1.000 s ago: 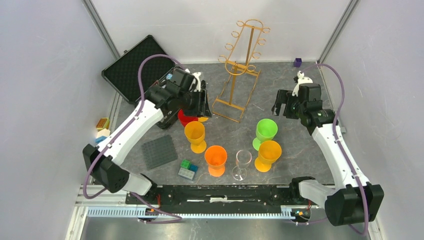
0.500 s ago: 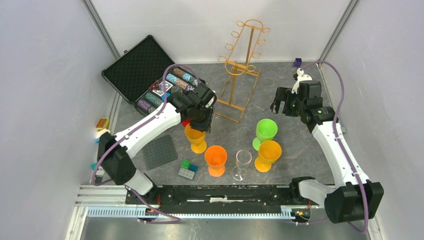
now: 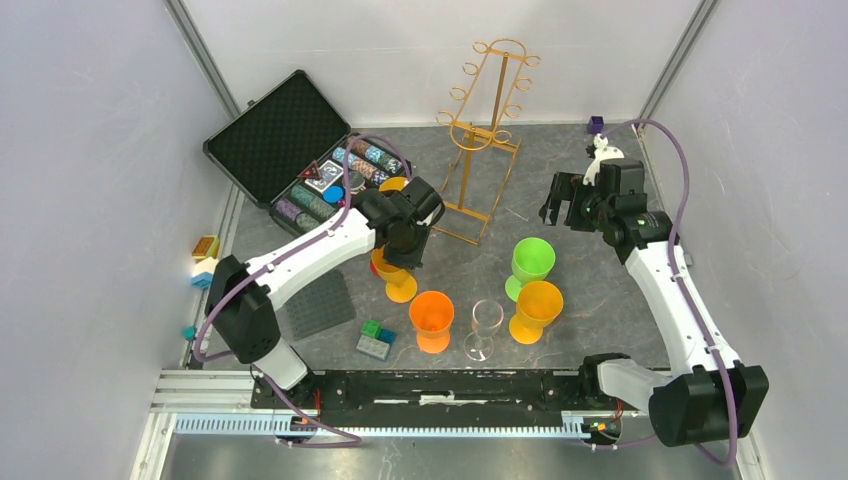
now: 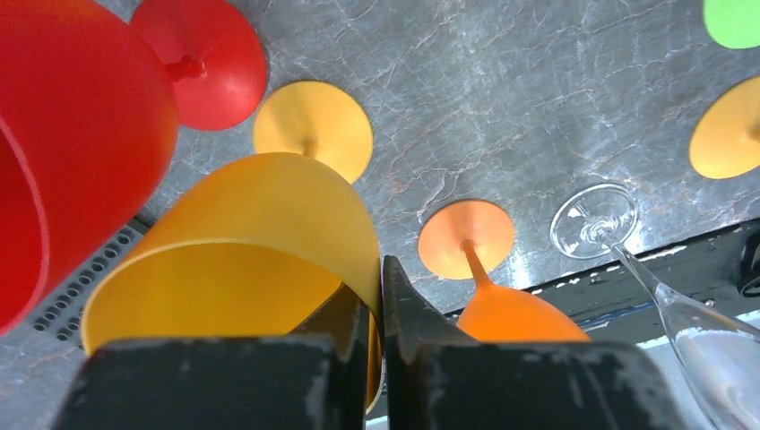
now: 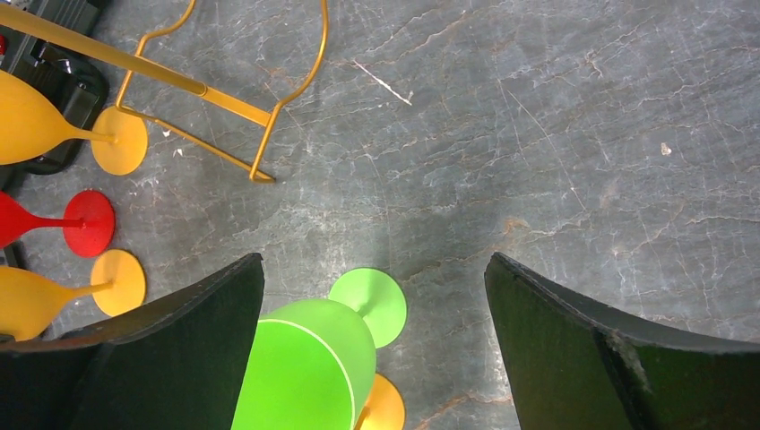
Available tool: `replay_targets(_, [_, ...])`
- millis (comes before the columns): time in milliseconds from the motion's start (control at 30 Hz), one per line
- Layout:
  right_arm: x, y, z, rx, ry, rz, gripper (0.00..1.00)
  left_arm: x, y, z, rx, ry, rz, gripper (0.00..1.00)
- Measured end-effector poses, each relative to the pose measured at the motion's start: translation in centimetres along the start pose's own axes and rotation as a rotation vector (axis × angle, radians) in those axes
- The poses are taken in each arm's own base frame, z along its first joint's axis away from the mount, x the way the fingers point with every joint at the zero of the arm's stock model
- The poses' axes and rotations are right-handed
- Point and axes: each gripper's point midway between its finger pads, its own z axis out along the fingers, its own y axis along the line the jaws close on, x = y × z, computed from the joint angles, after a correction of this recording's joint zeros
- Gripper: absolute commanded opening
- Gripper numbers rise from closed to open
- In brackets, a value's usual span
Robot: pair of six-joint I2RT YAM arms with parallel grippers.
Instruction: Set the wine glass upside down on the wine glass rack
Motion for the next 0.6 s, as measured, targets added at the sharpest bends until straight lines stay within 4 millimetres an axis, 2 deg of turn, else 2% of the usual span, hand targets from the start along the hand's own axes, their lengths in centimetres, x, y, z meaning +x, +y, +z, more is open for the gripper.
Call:
replay_targets(133, [-0.4, 0.3, -0.3, -0.009, -0.006, -0.001, 0.97, -1.1, -0.3, -1.4, 0.018, -0.052, -0.005, 0.02])
replay_targets(233, [-1.1, 0.6, -0.7, -0.018, -0.019, -0.002, 0.97, -2.6, -0.7, -3.6, 0.049, -0.128, -0.018, 0.02])
replay_targets(433, [-2.6, 1.8, -1.6, -0.071, -0.048, -0.007, 0.97, -6.1, -1.7, -10.9, 0.148, -0.345, -0.058, 0.02])
replay_targets(500, [-2.9, 2.3, -1.8, -0.097, -0.052, -0.008, 0.98, -7.0, -1.9, -13.4, 0.189, -0.414, -0.066, 0.02])
replay_targets(600, [-3.0, 3.2, -2.1, -0.14, -0.051, -0.004, 0.98, -7.8, -2.5, -16.1, 0.254, -0.485, -0.079, 0.02])
